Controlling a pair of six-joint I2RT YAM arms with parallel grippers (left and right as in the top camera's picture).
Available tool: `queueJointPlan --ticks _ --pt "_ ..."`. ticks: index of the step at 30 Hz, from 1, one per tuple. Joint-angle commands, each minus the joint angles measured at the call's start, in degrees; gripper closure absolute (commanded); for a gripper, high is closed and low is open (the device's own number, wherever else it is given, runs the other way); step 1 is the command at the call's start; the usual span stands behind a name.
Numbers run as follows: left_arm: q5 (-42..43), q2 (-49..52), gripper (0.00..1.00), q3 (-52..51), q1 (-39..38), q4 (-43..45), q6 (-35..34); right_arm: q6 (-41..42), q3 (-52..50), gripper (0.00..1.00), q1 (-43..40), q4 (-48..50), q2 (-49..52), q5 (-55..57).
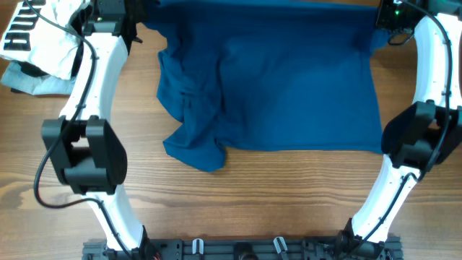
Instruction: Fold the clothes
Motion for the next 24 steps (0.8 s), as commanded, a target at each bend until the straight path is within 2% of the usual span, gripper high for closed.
queueJointPlan --ticks 1,4,7,11,13,19,24 --pt "-5.75 -12.50 0.96 0.76 2.29 -3.23 -0.48 1.57 1.09 0.96 -2.03 -2.03 -11.34 4.57" --pt "-5.77 -21.75 0.96 0.76 2.51 -7.69 -0.04 1.57 1.09 0.96 -2.05 -5.22 -20.70 3.96" --pt "-5.77 -36.28 0.96 0.76 3.50 -13.33 -0.04 1.53 1.09 0.96 -2.03 -8.63 -33.09 3.98" --pt "-6.12 -49.11 0.96 0.76 4.79 -16.65 1.70 1.27 1.09 0.96 -2.05 -11.54 -44.30 4.00" --pt "-8.92 -55.76 0.96 0.76 5.27 -17.66 2.97 1.11 1.09 0.96 -2.05 -13.62 -50.05 4.28" --pt "-16.15 -65.92 0.96 0.76 5.27 -18.86 4.44 1.25 1.09 0.96 -2.05 -17.46 -60.48 7.28" --pt "-19.76 -65.66 0.96 0.76 5.27 -18.78 5.90 1.36 0.98 0.96 -2.05 -21.66 -61.55 7.91"
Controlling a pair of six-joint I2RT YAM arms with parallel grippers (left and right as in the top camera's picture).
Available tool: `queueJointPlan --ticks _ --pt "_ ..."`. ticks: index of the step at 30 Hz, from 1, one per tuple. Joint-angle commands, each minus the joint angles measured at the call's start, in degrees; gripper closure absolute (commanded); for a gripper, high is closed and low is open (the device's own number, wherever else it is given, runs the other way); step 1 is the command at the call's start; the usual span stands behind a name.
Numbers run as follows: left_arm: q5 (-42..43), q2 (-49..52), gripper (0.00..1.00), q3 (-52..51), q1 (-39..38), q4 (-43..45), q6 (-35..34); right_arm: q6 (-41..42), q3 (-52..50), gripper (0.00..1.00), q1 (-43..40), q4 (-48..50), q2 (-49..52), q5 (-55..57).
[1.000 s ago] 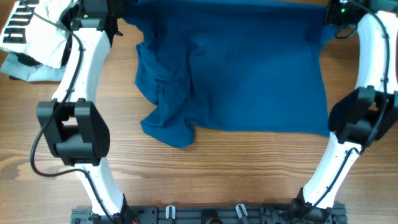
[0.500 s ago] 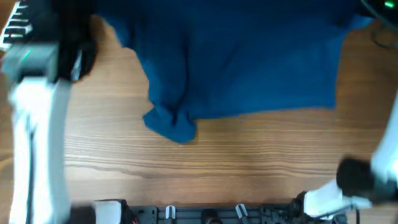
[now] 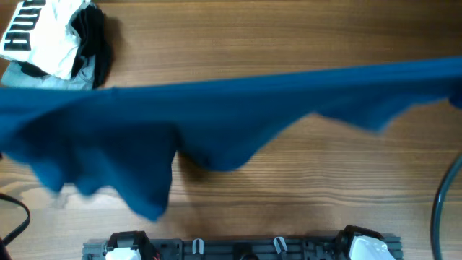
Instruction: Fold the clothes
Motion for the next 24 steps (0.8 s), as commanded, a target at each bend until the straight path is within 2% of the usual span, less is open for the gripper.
queueJointPlan --ticks 1,6,10,13,15,17,18,21,24 --pt "-6.27 2.36 0.96 0.07 0.98 0.39 2.27 1.11 -0.15 0.96 -1.01 -2.64 2.34 5.49" --pt "-6.86 12.59 0.96 0.07 0.98 -1.20 2.27 1.09 -0.15 0.96 -1.01 -7.19 11.23 5.46" --pt "-5.77 25.09 0.96 0.07 0.98 -2.69 2.23 -0.04 -0.15 0.96 -1.01 -8.17 23.52 5.14" --pt "-1.55 34.14 0.96 0.07 0.98 -2.62 2.23 -1.16 -0.15 0.96 -1.01 -7.17 32.63 3.67" --pt "4.66 42.01 0.96 0.07 0.98 -1.95 2.21 -2.25 -0.15 0.96 -1.01 -4.83 39.95 2.38" --pt "9.11 47.47 0.96 0.07 0.98 -0.09 2.21 -2.36 -0.15 0.96 -1.01 -1.25 45.59 2.19" --pt "14.53 54.12 0.96 0.07 0.83 4.55 2.21 -2.27 -0.15 0.96 -1.01 5.16 51.67 2.19" --pt "22.27 62.93 0.96 0.07 0.50 14.23 1.92 -1.84 -0.15 0.96 -0.98 17.07 59.08 0.26" --pt "25.86 69.83 0.96 0.07 -0.22 23.69 -1.55 -0.48 -0.15 0.96 -0.98 27.12 64.48 -2.75"
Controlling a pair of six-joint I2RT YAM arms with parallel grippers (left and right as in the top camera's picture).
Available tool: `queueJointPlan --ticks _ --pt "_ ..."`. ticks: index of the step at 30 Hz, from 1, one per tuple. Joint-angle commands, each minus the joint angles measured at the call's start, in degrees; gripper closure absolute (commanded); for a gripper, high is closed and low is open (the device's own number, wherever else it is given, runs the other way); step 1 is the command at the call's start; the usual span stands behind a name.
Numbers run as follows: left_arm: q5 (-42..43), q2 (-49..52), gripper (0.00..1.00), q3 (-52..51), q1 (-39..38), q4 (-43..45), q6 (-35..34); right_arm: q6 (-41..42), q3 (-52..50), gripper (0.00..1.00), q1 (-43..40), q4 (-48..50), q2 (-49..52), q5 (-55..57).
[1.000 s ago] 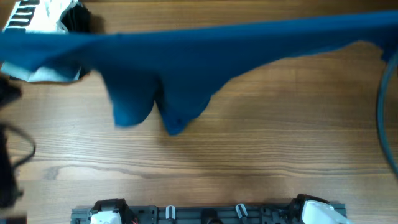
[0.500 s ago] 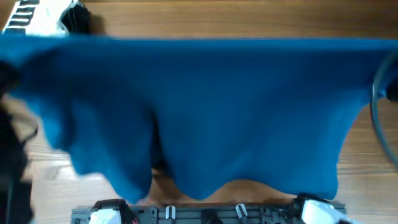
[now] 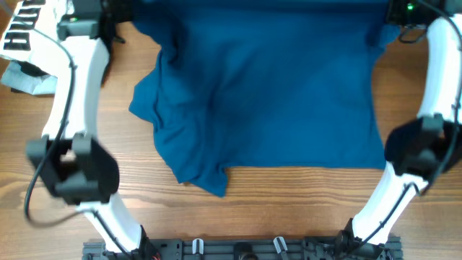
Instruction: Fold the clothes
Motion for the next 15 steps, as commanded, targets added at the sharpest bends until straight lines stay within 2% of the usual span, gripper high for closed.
queueJointPlan --ticks 1,5,8,12,15 --pt "2.62 6.60 0.96 0.55 0.50 8.50 -4.81 1.81 0.28 0.96 -1.64 7.65 4.79 1.46" --pt "2.62 10.01 0.96 0.55 -0.98 13.64 -7.48 1.84 0.26 0.96 -1.53 11.91 7.91 1.49" --pt "2.62 9.99 0.96 0.55 -1.86 12.76 -7.45 1.81 0.28 0.96 -1.53 10.40 7.48 1.49" --pt "2.67 7.37 0.96 0.55 -2.05 2.67 -7.45 1.81 0.28 0.96 -1.55 3.06 6.38 1.55" --pt "2.84 4.55 0.96 0.55 -2.05 -8.48 -7.87 1.55 0.28 0.96 -1.95 -3.91 6.40 1.62"
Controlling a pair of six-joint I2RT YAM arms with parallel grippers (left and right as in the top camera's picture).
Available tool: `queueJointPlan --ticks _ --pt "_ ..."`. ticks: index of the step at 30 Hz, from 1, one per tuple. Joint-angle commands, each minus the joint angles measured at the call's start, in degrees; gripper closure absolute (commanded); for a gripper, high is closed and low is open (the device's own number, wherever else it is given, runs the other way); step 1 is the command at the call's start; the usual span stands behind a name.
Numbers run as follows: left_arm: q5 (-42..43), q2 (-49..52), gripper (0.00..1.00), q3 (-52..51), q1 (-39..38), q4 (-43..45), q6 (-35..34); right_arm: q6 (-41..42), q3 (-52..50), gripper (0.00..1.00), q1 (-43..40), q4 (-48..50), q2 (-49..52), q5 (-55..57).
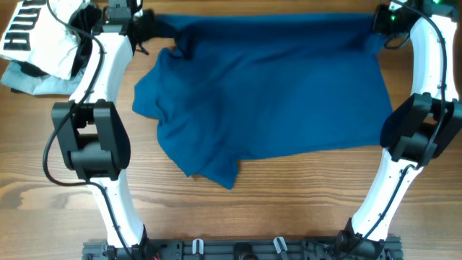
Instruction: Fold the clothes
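A dark blue garment (pixel 274 87) lies spread over the middle of the table, and only the overhead view shows it. Its far edge runs taut between my two grippers. Its left side is rumpled, and a folded flap (pixel 213 170) hangs toward the near edge. My left gripper (pixel 146 25) is at the far left corner, shut on the cloth. At the far right corner my right gripper (pixel 380 22) is also shut on it. The fingertips of both are partly hidden by fabric.
A heap of other clothes (pixel 40 40), white with black lettering plus grey and black pieces, sits at the far left corner beside the left arm. The wooden table (pixel 289 202) shows bare between the garment and the rail at the near edge.
The left arm has shifted right and toward me, and the garment's far edge now lies slightly nearer. The left side is less bunched. The near flap sits further right.
First the garment lay on the table with both grippers at its far corners and the left side crumpled. Then it hung stretched high across the view. Later it was back on the table, spread wider, and now lies flatter still.
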Motion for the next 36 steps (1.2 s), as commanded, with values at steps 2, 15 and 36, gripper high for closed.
queueJointPlan --ticks 2,15,36 --pt "-1.33 -6.95 0.96 0.50 0.57 -14.32 -1.46 0.44 0.35 0.96 -2.27 -5.22 -0.96 2.38" --pt "0.11 -7.13 0.95 -6.16 0.66 -29.70 -1.42 0.31 -6.25 0.96 -3.06 -11.89 -0.85 2.62" --pt "0.55 -11.28 0.00 -1.53 4.50 -39.52 -0.55 0.42 -10.12 0.24 -6.88 -24.04 -5.66 -0.44"
